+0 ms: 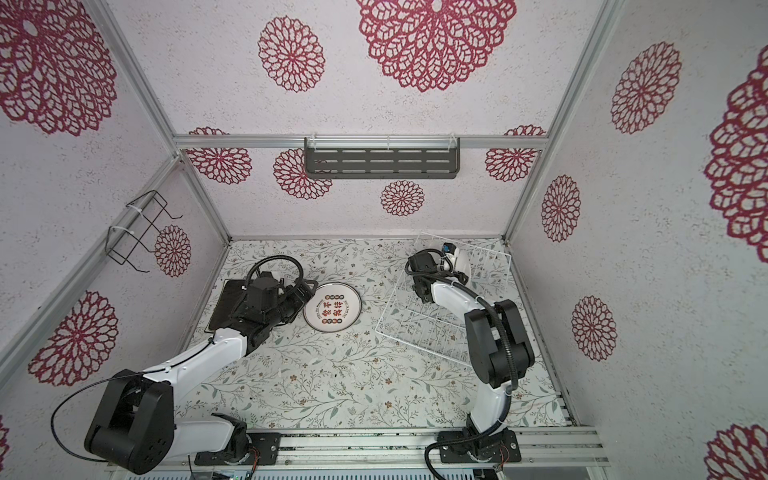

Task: Unload the plates from the dish rack
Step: 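Lower the right gripper into the rack and close it on a green-rimmed plate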

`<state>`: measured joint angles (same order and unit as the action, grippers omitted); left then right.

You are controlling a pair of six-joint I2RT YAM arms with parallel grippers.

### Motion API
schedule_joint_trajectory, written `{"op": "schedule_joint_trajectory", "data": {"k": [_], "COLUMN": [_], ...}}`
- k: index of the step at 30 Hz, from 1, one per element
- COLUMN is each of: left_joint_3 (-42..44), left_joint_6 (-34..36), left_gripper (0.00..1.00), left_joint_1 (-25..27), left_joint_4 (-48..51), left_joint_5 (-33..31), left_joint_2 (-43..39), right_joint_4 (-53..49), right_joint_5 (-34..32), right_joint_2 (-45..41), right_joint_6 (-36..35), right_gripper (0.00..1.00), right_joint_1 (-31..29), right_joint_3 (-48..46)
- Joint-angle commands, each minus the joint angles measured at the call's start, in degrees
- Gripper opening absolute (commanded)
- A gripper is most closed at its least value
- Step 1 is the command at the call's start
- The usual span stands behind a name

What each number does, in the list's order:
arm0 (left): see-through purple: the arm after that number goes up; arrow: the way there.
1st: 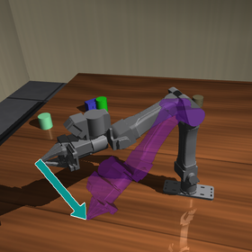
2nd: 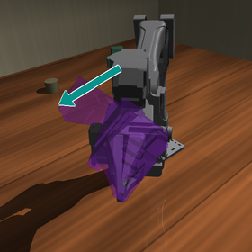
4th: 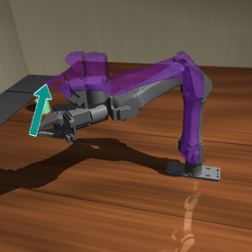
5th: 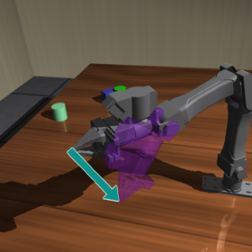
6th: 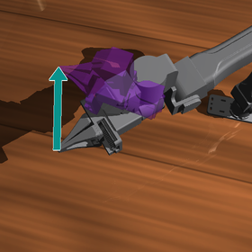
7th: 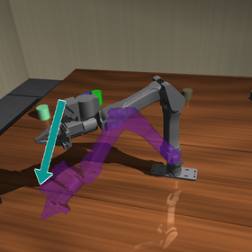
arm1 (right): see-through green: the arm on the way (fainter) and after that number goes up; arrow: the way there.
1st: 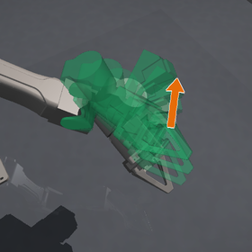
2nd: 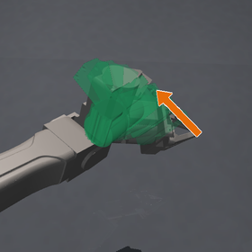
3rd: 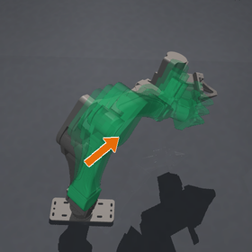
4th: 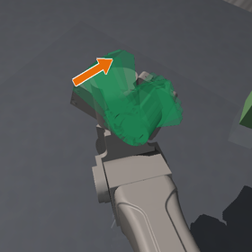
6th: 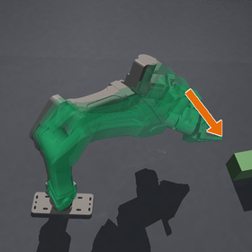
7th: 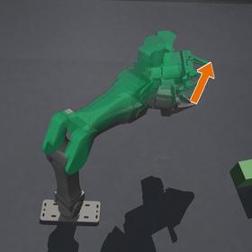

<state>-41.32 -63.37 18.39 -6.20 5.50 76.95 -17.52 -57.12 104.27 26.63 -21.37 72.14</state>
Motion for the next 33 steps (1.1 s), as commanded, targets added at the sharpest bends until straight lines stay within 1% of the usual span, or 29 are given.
{"op": "schedule_joint_trajectory", "data": {"k": [1,11,19,26,29,33], "left_joint_3": [-1.64,-1.95,-1.15,-0.61,-0.53,-0.43], "left_joint_6": [1.14,1.24,1.24,1.24,1.13,1.24], "left_gripper": [0.96,0.95,0.95,0.95,0.95,0.95], "left_joint_1": [0.57,1.03,1.03,0.98,1.02,1.02], "left_joint_4": [-0.56,-0.43,-0.48,-0.39,-0.35,-0.57], "left_joint_5": [-0.13,-0.09,-0.14,-0.58,-0.46,-0.31], "left_joint_2": [0.35,0.84,-0.63,-1.98,-2.15,-2.33], "right_joint_4": [1.72,3.43,3.28,4.07,3.71,3.35], "right_joint_5": [-0.09,-0.31,-0.39,-1.23,-1.23,-1.57], "right_joint_2": [0.21,0.96,0.74,0.51,0.47,-0.22], "right_joint_6": [0.25,-0.09,-0.05,-1.19,-1.01,-0.71], "right_gripper": [0.44,0.36,0.27,0.21,0.19,0.19], "right_joint_1": [0.7,1.29,1.31,1.49,1.44,1.5], "right_joint_3": [-0.46,-0.87,-0.99,-1.67,-1.48,-1.3]}}
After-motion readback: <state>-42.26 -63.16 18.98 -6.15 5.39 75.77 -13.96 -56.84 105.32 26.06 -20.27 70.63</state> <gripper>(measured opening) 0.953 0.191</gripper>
